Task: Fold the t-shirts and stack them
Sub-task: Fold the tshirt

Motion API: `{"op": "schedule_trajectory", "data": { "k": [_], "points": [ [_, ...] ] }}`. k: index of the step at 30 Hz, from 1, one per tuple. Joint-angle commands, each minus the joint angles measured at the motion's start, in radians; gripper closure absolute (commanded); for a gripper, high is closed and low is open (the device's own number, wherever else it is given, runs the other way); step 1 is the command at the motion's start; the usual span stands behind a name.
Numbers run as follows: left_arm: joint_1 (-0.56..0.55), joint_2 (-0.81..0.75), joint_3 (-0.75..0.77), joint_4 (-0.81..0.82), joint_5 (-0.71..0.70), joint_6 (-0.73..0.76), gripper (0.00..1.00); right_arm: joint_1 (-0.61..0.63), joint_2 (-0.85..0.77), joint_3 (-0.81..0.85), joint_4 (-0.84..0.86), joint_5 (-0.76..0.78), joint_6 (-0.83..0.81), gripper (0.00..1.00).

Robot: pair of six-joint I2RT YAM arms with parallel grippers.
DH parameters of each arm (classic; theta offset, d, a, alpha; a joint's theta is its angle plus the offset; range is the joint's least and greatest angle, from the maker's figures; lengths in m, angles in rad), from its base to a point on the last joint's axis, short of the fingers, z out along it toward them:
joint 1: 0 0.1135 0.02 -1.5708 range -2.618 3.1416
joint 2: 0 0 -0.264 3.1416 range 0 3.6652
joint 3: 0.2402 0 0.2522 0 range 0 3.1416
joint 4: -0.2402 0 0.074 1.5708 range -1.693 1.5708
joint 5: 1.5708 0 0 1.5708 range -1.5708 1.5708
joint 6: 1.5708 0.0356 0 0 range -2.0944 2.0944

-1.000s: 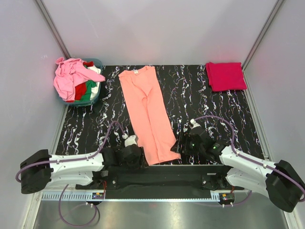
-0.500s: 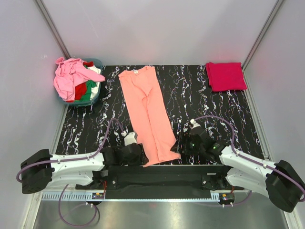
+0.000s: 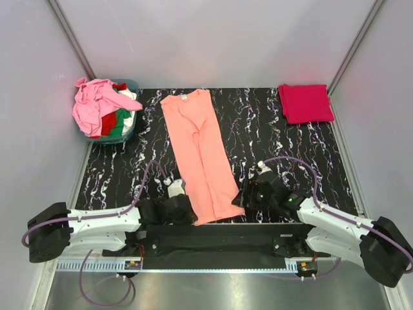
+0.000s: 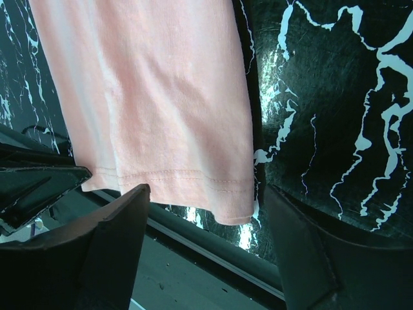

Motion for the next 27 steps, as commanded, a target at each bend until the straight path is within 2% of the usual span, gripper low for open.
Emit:
{"op": "schedule_trajectory", "data": {
  "k": [1, 2, 4, 7, 11, 15, 20, 23, 27],
  "points": [
    [-0.005, -0.019, -0.011, 0.055, -0.005, -0.008, 0.77, -0.005, -0.007, 0.037, 0.037, -0.016, -0.014, 0.23],
    [-0.005, -0.018, -0.009, 0.057, -0.007, -0.008, 0.86, -0.005, -0.005, 0.039, 0.034, -0.018, -0.011, 0.26],
    [-0.004, -0.015, -0.006, 0.051, -0.010, -0.007, 0.94, -0.005, 0.002, 0.040, 0.027, -0.015, 0.003, 0.34],
    [-0.004, -0.010, -0.001, 0.042, -0.016, -0.007, 0.97, -0.005, 0.042, 0.055, 0.017, -0.013, 0.007, 0.44],
    [-0.005, -0.001, 0.000, 0.042, -0.016, -0.008, 0.97, -0.005, 0.137, 0.086, 0.013, -0.039, 0.003, 0.51],
    [-0.004, -0.009, 0.002, 0.028, -0.019, -0.010, 0.97, -0.005, 0.173, 0.117, -0.030, -0.038, 0.004, 0.50],
    [-0.005, -0.028, -0.006, 0.016, -0.030, -0.013, 0.97, -0.005, -0.017, 0.062, -0.084, 0.057, 0.053, 0.48],
    [-0.005, -0.036, -0.011, 0.016, -0.033, -0.014, 0.97, -0.005, -0.108, 0.037, -0.171, 0.100, 0.122, 0.44],
    [-0.005, -0.038, -0.011, 0.013, -0.034, -0.014, 0.98, -0.005, -0.105, 0.029, -0.208, 0.106, 0.152, 0.38]
  ]
}}
